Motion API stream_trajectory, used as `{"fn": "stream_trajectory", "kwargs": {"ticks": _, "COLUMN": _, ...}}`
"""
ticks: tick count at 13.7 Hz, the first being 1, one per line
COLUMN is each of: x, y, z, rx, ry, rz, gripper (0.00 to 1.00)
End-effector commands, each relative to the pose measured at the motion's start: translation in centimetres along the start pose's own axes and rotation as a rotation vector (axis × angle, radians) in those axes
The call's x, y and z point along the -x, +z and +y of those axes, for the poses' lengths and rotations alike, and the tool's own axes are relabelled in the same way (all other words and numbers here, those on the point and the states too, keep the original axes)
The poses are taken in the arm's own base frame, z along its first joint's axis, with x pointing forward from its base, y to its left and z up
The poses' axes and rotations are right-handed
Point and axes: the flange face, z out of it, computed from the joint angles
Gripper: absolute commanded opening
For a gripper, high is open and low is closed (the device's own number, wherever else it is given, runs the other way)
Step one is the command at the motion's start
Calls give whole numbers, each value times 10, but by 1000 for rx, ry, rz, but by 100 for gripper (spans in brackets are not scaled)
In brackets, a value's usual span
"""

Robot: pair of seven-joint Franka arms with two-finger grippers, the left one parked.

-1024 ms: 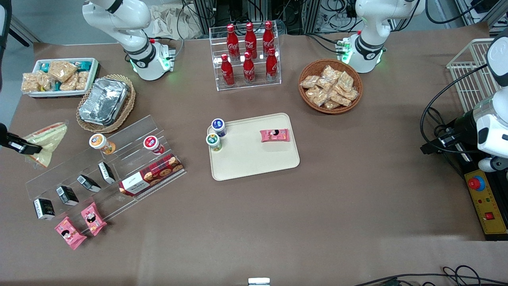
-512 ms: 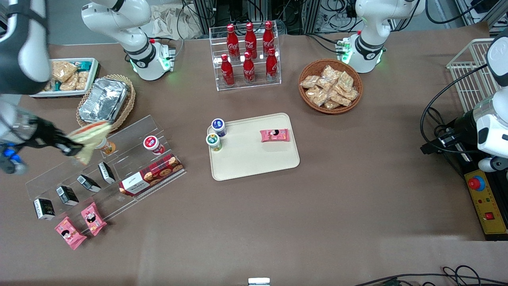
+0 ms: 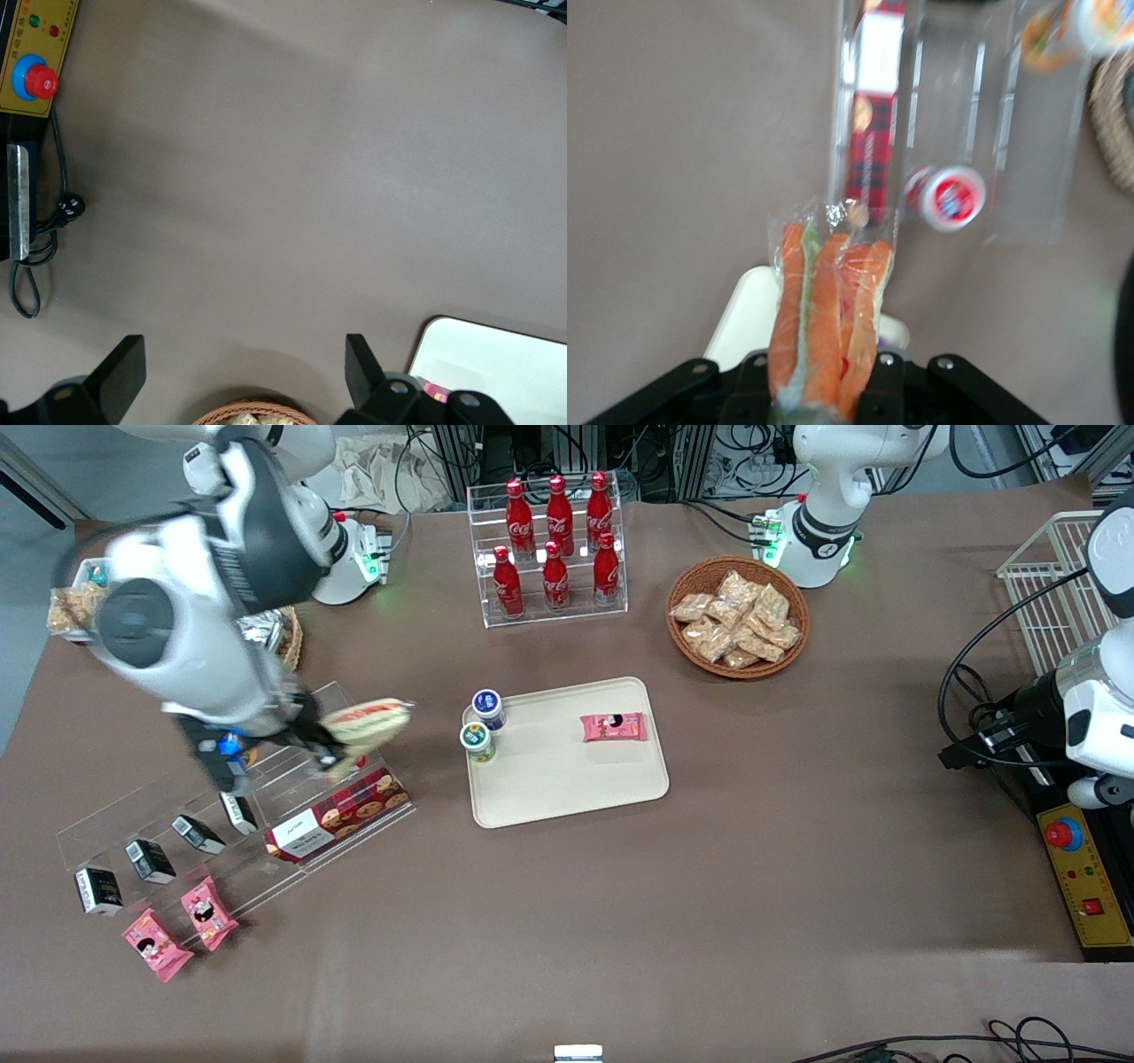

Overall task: Place sandwich on tray
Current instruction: 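Lift the sandwich and carry it over the cream tray, then lower the sandwich onto the tray and open the right gripper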

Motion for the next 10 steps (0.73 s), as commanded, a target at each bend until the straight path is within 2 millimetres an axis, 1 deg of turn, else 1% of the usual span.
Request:
{"fn": "stream_trajectory", "kwargs": {"ticks": 1, "x": 44, "y": 42, "z": -35, "rx": -19, "ry": 98, "rz": 15, "gripper": 0}}
{"fn": "stream_trajectory", "kwargs": {"ticks": 3, "x": 73, "y": 84, "z": -58, "rx": -40, "ry": 152, "rz": 26, "gripper": 0}}
{"fn": "stream_trajectory", "kwargs": {"ticks": 5, "x": 116, "y": 136, "z": -75, "rx": -41, "ry": 163, "rz": 45, "gripper": 0}}
{"fn": "stream_trajectory", "kwargs": {"ticks": 6, "x": 132, "y": 158, "z": -80, "rx": -43, "ry": 182, "rz": 53, "gripper": 0}}
{"fn": "stream_trajectory", "kwargs": {"ticks": 8, "x": 145, "y": 199, "z": -89, "rx": -53, "ry": 251, "rz": 65, "gripper": 0}}
{"fn": "stream_trajectory", "kwargs": {"ticks": 9, "x": 165, "y": 217, "z": -91, "rx": -66, "ry": 252, "rz": 69, "gripper": 0}}
{"fn": "stream_trajectory", "kwargs": {"ticks": 10, "x": 172, "y": 231, "z": -93, "rx": -80, "ry": 281, "rz": 72, "gripper": 0}}
